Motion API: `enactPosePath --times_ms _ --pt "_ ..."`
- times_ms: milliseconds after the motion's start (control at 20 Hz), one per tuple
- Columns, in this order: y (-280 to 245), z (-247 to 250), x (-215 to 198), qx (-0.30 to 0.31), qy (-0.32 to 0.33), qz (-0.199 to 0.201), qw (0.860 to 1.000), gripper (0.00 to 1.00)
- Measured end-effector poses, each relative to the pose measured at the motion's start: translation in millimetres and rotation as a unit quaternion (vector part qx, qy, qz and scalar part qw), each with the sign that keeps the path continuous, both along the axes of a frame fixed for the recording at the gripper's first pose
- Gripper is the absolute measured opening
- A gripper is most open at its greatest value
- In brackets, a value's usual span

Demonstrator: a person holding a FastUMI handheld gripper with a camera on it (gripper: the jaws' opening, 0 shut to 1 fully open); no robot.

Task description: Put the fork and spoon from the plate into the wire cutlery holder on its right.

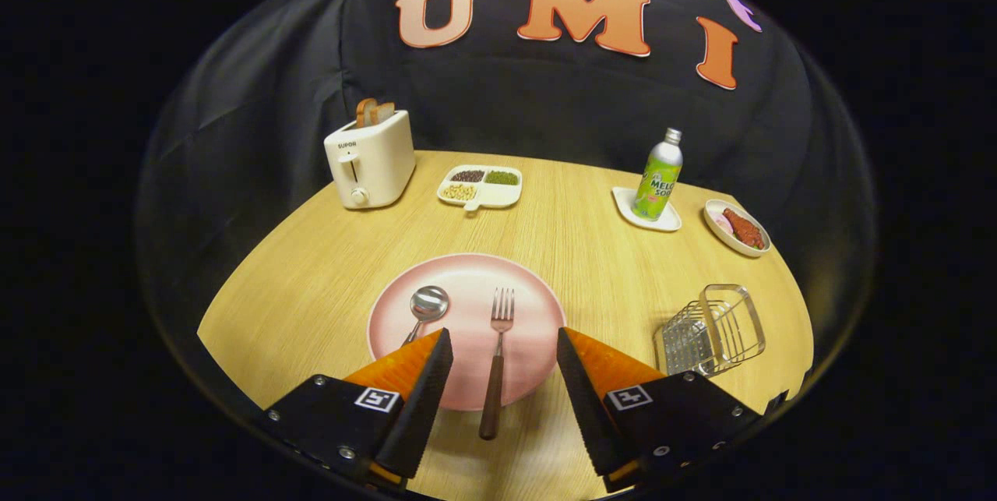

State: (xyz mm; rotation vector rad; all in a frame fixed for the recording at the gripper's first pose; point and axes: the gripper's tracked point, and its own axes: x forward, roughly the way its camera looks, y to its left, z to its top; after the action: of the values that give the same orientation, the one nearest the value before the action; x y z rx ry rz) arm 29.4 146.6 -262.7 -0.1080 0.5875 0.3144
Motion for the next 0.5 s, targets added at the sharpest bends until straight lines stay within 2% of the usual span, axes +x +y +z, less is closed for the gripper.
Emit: enactPosePath --times_ms 200,350,500 --pt "7.3 -18.9 1.6 -0.020 0.023 0.014 0.999 0.67" --pt "8.6 -32.6 4.5 -0.036 0.039 0.015 0.998 0.52" --pt "9.7 -47.5 5.6 -0.048 0.061 0.013 0.997 0.44"
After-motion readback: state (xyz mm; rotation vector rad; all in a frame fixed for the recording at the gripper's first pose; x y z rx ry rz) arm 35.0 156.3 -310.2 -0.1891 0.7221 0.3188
